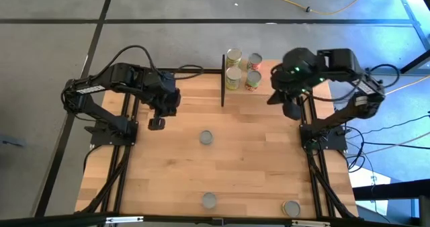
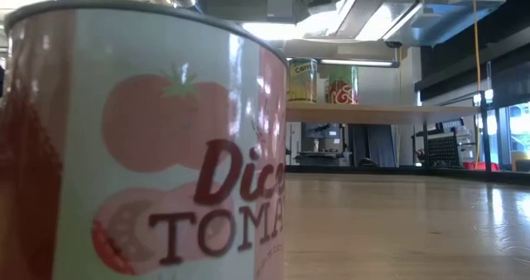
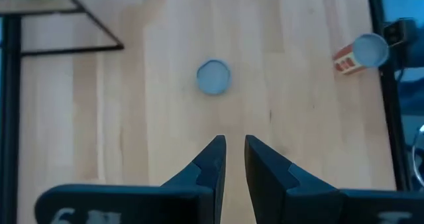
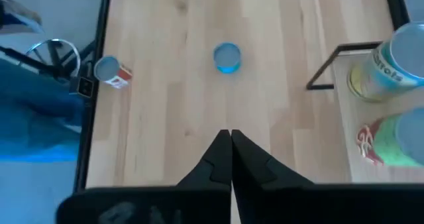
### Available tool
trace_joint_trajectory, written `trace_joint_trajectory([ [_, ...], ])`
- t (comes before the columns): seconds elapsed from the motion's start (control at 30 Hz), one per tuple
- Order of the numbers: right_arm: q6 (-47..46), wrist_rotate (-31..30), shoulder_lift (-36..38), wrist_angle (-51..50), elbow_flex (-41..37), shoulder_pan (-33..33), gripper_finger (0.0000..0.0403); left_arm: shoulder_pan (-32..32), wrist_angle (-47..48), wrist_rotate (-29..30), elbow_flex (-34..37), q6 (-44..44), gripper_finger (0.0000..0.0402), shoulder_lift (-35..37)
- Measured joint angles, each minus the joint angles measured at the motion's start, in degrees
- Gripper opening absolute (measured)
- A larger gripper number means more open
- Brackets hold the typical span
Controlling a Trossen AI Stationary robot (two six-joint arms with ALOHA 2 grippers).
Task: Pick and place cans onto a shelf
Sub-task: Move the white and orange can to the middle of the table
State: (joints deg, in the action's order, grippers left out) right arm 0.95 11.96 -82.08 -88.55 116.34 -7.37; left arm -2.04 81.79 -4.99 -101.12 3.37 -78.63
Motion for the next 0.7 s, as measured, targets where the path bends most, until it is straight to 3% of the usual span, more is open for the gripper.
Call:
trace_joint_trajectory([
  [0.2, -4.5, -3.3, 3.5, 3.1, -4.1, 7.1, 0.0, 4.3, -3.0, -3.6, 0.0, 0.0, 0.005, 0.0],
  [0.4, -6.4, -5.9, 6.0, 4.7, -8.3, 14.0, 0.0, 10.7, -9.0, -2.9, 0.0, -7.7, 0.005, 0.0],
  [0.7, -6.5, -5.9, 13.4, 5.9, -18.7, 20.5, 0.0, 21.9, -17.7, 7.3, 0.0, -21.5, 0.005, -4.5],
])
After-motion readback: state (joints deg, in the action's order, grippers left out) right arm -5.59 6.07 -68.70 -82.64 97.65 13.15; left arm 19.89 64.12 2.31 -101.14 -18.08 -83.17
